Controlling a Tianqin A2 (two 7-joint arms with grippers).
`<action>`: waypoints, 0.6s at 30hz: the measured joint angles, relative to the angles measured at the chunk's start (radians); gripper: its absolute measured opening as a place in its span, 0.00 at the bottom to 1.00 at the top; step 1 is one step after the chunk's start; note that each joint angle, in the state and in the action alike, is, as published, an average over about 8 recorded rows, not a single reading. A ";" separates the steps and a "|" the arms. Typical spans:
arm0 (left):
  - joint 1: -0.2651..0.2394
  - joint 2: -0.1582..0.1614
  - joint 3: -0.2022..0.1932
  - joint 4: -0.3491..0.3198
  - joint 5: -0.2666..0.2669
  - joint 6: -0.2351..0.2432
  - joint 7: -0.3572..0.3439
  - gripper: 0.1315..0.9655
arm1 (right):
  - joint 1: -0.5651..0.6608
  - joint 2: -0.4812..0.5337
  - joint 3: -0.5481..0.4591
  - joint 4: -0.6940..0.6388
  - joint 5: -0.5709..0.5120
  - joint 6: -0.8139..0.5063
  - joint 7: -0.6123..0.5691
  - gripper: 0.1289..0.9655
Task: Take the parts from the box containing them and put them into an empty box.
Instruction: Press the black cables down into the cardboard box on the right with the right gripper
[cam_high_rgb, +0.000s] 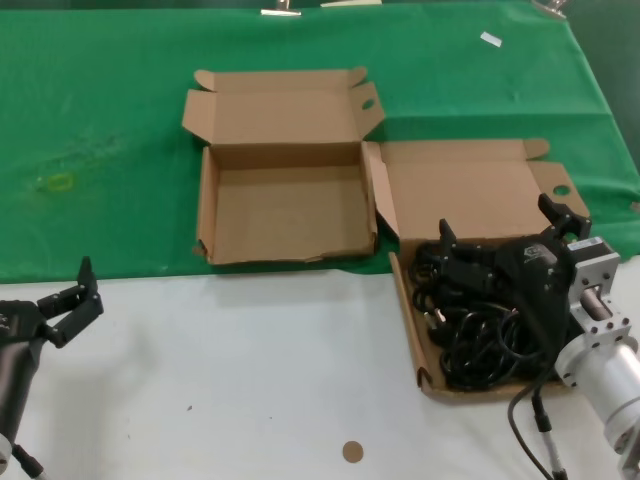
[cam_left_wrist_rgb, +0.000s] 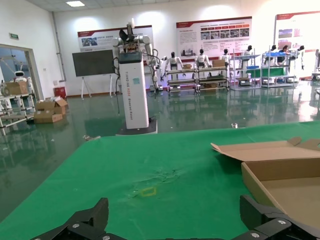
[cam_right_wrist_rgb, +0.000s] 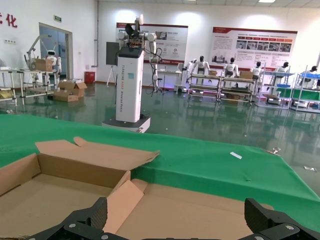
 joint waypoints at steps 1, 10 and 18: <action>0.000 0.000 0.000 0.000 0.000 0.000 0.000 0.96 | 0.000 0.001 -0.001 0.000 0.000 0.001 0.000 1.00; 0.000 0.000 0.000 0.000 0.000 0.000 0.000 0.85 | -0.005 0.006 -0.004 0.008 -0.004 0.007 -0.003 1.00; 0.000 0.000 0.000 0.000 0.000 0.000 0.000 0.68 | -0.012 0.059 -0.021 0.020 -0.004 0.009 -0.003 1.00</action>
